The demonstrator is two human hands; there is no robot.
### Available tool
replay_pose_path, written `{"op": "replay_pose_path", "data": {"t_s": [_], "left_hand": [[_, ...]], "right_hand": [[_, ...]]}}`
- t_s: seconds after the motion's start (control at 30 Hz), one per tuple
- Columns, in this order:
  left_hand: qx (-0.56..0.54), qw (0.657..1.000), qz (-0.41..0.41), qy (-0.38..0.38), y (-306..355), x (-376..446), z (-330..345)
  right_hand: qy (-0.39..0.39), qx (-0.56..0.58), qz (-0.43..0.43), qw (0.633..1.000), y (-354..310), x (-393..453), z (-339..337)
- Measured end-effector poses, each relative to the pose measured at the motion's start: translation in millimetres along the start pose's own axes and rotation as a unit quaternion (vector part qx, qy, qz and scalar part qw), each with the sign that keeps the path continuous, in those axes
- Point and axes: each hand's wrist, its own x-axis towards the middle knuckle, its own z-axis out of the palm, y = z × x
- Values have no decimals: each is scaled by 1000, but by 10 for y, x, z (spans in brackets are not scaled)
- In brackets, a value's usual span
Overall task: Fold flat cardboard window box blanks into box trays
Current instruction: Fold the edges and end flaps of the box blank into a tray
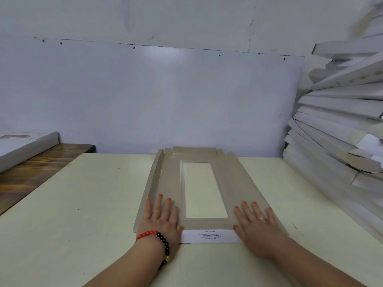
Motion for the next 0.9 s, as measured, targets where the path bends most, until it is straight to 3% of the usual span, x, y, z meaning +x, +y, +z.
{"op": "replay_pose_path", "data": {"t_s": [0.1,0.2,0.33,0.43,0.63,0.83,0.9], "left_hand": [[46,999,-4,8,-10,-22,-27],[38,999,1,17,31,-25,-30],[-39,998,23,41,37,-59,-8],[-119,990,40,57,24,-76,-45],[-194,979,43,53,142,-69,-124],[-202,978,45,-32,347,3,-394],[-227,969,54,-80,398,38,-536]], "right_hand": [[-17,25,58,998,183,-21,-8],[16,72,91,993,281,-49,-49],[105,143,117,977,454,-117,-119],[91,223,105,965,515,-178,-205],[42,177,24,983,336,-400,-356],[-37,166,-62,983,-134,-819,-500],[-44,122,-151,980,-445,-834,-547]]}}
